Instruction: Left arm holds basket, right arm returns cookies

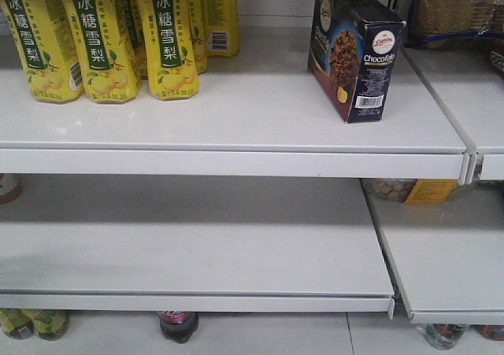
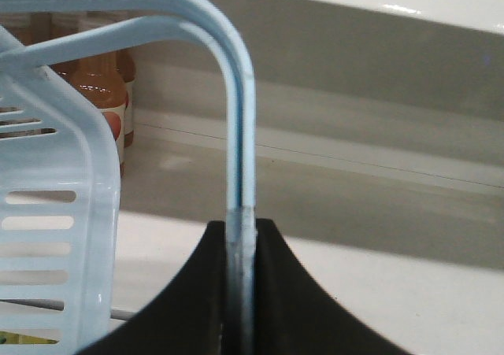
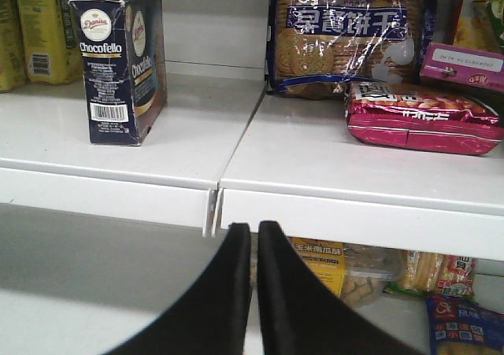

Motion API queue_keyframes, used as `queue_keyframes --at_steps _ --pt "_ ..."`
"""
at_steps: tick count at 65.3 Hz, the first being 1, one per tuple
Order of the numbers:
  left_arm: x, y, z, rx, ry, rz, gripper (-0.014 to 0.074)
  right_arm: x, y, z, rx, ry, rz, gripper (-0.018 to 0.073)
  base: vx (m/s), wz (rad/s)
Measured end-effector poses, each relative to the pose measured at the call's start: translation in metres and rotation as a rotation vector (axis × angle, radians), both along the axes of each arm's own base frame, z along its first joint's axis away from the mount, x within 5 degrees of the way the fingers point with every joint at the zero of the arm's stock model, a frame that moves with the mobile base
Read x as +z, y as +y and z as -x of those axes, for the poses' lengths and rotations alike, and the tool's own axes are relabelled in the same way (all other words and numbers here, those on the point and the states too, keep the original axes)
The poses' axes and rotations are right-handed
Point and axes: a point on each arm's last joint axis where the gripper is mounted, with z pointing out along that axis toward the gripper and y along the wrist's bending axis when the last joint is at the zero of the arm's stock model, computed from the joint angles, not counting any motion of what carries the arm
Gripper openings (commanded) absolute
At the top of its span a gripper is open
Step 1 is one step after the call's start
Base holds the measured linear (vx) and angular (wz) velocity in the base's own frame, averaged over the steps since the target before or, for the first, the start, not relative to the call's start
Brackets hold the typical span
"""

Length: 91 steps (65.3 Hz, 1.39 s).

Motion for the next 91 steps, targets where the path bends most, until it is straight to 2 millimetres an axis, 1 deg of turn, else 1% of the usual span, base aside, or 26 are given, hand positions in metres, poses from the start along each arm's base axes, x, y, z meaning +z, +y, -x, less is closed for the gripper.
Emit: queue_keyframes --at_steps 58,65,80,91 --pt "0.0 0.0 0.0 0.0 0.0 0.0 -0.0003 0.002 0.0008 0.0001 0.005 -0.022 -0.001 -0.0011 0.0 0.0" --pt "0.0 0.0 0.0 0.0 0.0 0.0 -0.0003 0.0044 0.0014 -0.0005 -0.025 -0.043 -0.008 -0.0011 0.0 0.0" --pt "0.0 0.0 0.0 0.0 0.0 0.0 -0.0003 0.0068 0.0016 -0.0063 -0.176 -0.048 -0.021 -0.0011 0.0 0.0" --pt "0.0 0.0 0.0 0.0 0.0 0.0 -0.0003 0.009 0.0033 -0.0064 -0.214 -0.081 0.002 -0.0011 0.0 0.0"
